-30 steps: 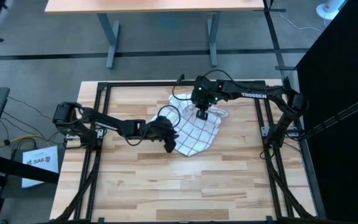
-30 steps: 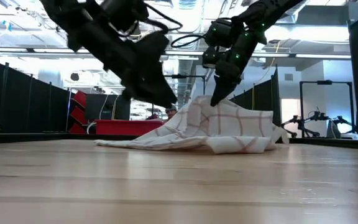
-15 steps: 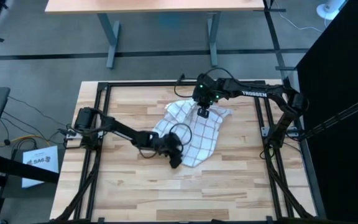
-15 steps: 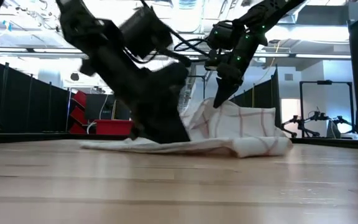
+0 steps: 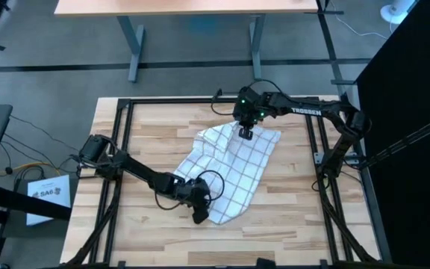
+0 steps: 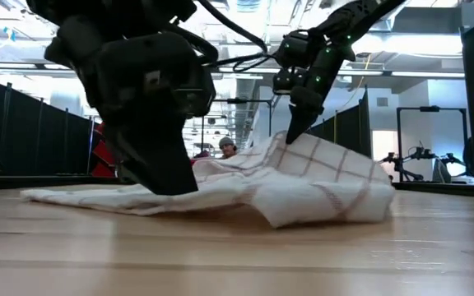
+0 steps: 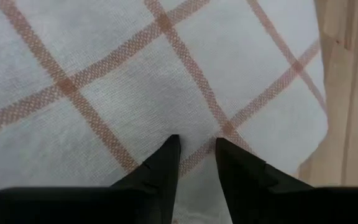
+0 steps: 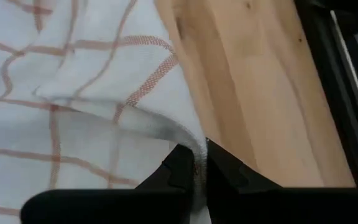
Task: Roll towel
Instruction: Prepare the white and orange patterned towel for rolling
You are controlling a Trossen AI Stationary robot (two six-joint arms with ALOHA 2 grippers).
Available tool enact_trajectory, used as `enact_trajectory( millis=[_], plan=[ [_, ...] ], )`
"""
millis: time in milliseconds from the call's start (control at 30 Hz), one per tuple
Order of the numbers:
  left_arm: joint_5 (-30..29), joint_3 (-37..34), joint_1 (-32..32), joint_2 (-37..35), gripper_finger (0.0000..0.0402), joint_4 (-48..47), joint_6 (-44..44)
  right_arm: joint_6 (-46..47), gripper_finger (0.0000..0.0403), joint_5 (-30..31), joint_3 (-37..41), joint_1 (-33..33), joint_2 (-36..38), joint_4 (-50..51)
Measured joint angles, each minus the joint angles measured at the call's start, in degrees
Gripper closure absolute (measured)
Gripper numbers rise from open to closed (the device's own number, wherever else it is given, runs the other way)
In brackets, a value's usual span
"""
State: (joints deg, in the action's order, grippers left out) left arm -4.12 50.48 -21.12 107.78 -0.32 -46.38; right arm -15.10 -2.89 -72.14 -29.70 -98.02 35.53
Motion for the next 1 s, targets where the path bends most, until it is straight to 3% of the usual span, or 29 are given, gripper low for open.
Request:
enact_trajectory(
  millis=[267,433,633,733,800,1000],
  plan=[
    [-0.88,0.00,-1.60,-0.33,0.0306,-0.22,-1.61,0.01,0.0396,-1.78,0.02,-10.26,-0.79,0.28],
    [-0.36,-0.20,-1.45,-1.07,0.0306,-1.03,-1.47,1.34,0.0367,-7.63,0.08,-12.33,-0.10,3.25],
    [0.23,-0.20,-2.07,-2.40,0.0306,-5.10,-1.43,2.01,0.0305,-8.76,-0.30,-12.26,-0.04,7.03],
    [-0.16,-0.25,-2.71,-3.63,0.0306,-7.38,-0.31,1.82,0.0286,-18.54,-1.63,-11.26,-0.04,11.39],
    [-0.54,-0.48,-2.89,-5.46,0.0306,-10.66,-0.38,-0.21,0.0282,-21.90,-1.50,-9.29,-0.02,16.34],
    [-7.48,-1.02,-3.25,-12.16,0.0306,-29.16,-0.89,-3.14,0.0285,-17.17,6.86,-1.61,-0.09,12.89]
  ],
)
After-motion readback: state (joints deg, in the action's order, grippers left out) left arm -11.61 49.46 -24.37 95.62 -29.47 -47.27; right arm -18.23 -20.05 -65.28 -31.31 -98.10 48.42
